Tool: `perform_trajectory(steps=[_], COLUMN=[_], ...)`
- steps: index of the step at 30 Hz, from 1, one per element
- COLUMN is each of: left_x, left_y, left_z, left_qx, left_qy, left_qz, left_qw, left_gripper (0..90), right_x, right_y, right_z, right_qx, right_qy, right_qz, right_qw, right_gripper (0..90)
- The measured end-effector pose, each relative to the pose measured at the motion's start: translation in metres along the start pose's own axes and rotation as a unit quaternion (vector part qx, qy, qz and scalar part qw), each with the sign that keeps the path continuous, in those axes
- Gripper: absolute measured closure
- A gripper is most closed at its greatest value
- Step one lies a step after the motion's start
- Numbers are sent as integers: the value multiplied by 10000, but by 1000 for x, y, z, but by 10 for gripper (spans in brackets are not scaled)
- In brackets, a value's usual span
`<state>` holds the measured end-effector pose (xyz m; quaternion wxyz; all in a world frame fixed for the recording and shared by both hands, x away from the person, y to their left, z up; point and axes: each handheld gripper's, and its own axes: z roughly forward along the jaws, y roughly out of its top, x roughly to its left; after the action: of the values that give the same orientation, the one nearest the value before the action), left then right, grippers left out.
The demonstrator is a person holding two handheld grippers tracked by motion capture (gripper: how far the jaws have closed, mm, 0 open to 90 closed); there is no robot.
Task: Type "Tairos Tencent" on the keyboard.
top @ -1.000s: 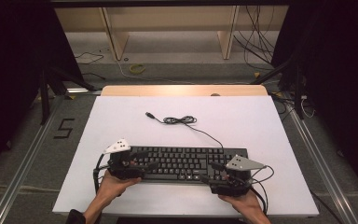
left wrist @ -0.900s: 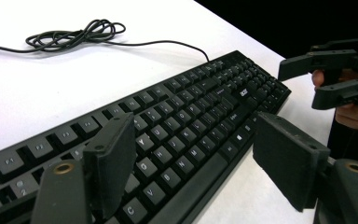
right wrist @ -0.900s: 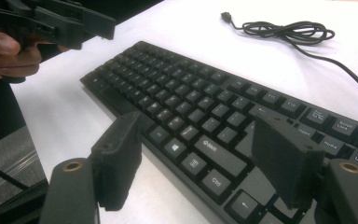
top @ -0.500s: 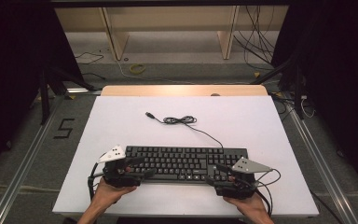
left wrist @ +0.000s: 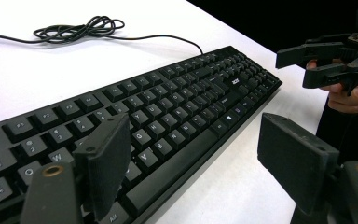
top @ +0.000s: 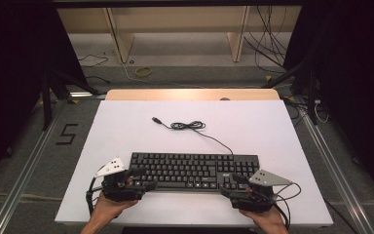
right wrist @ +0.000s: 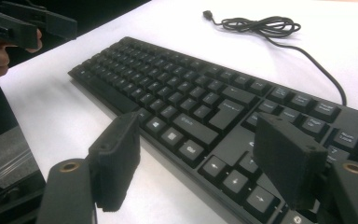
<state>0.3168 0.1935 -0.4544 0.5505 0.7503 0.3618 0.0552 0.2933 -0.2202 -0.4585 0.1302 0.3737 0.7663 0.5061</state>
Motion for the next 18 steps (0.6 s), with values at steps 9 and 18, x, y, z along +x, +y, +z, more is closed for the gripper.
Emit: perform_trajectory(steps=[9, 18], left_x=[0, 3], left_y=[-3, -3], left_z=[0, 0], left_qx=[-7, -13], left_qy=[-1, 37], left_qz=[-44, -54], left_qw=[10000, 10000], left_gripper=[249, 250], right_x=[-3, -3], right_y=[-3, -2], right_z=[-3, -3], right_qx=[-10, -36], right_qy=[-78, -79], right_qz=[6, 1], right_qw=[10000, 10000], right_gripper=[326, 326])
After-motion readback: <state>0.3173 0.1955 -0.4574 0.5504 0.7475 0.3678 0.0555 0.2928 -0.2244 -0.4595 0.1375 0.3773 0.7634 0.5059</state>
